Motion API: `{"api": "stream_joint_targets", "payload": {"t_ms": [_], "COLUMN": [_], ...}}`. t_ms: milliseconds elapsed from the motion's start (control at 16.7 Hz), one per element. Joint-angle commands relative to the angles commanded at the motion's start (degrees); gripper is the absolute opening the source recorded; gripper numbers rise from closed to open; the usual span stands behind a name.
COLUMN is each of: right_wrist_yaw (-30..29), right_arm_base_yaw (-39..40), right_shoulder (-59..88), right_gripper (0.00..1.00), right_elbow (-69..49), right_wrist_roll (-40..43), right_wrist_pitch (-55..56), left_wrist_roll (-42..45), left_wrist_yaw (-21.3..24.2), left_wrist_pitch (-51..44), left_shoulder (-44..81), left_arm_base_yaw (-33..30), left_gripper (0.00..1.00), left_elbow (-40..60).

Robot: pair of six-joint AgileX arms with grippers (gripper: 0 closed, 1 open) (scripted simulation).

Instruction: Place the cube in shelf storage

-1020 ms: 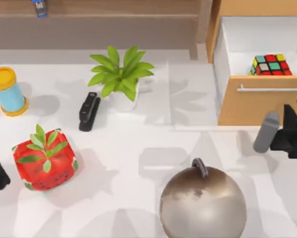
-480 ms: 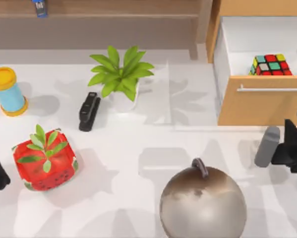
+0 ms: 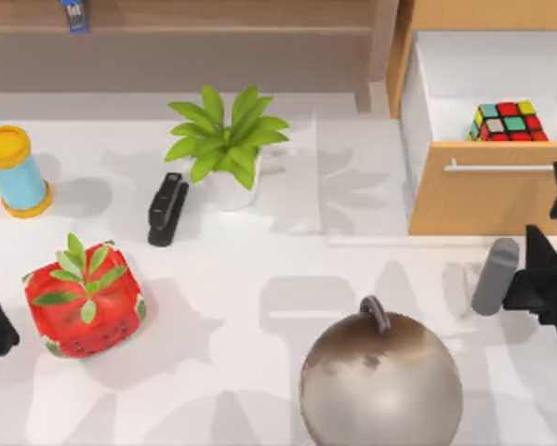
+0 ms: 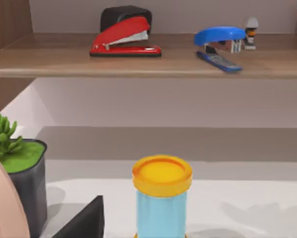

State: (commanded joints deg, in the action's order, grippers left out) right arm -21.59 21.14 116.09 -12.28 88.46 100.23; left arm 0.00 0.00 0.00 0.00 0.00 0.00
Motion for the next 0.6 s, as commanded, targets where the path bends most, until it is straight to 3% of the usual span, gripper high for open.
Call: {"api": "stream_joint_targets", "payload": {"t_ms": [600], "right_wrist_yaw": [5.1], "right_arm_base_yaw": [11.1], "right_shoulder": [-2.7], "right_gripper": [1.00], "right_elbow": [-10.2], "right_wrist_roll": [-2.1], "right_wrist_pitch": [-11.0], "left_wrist_roll": [0.0], "left_wrist_yaw": [0.0], "left_wrist_pitch": [0.0], "left_shoulder": [0.0], "left_arm_base_yaw": [0.0], "left_gripper": [1.00], "left_elbow": [0.0]}}
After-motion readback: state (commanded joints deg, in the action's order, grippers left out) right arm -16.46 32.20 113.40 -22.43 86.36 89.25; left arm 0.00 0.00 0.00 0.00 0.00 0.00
